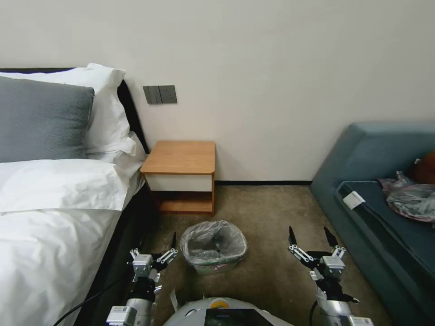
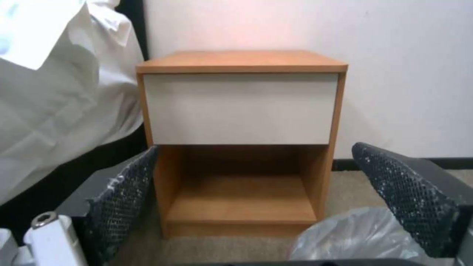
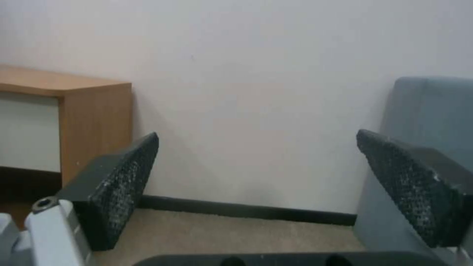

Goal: Pick up the garbage bag from the table and place it over the trash can.

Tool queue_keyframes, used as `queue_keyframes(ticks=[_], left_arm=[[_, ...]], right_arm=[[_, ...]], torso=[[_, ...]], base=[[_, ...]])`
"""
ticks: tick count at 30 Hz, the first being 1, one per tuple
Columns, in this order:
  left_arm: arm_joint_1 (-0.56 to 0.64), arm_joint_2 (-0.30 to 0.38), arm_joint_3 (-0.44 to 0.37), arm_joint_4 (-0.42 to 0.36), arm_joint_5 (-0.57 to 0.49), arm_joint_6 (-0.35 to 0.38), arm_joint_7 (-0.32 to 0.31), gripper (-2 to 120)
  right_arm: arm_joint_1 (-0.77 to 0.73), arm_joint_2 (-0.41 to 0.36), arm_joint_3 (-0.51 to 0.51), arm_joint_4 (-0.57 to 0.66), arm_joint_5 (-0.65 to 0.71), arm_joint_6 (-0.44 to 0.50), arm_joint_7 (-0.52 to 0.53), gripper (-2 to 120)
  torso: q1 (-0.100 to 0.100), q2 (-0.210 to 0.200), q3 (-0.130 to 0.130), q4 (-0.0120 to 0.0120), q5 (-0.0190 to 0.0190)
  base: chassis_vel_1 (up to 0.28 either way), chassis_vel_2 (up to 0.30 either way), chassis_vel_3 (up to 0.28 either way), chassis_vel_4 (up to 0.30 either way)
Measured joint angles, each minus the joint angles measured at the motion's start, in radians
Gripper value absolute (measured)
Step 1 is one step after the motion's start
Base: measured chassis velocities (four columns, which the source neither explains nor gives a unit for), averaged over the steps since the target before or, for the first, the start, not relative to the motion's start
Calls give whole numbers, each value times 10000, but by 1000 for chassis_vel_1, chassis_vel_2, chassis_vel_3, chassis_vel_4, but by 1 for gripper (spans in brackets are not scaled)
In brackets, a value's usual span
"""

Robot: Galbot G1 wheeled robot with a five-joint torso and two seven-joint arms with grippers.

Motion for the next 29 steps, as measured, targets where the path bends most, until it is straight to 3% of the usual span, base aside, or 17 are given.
queue_keyframes(ticks=[29], left_arm=[[-49,-8,-8,52,24,52,-115,100]], right_arm=[[12,-46,-26,-89,-38,-31,17,100]], torso=[[0,0,1,-1,0]], base=[[0,0,0,0]])
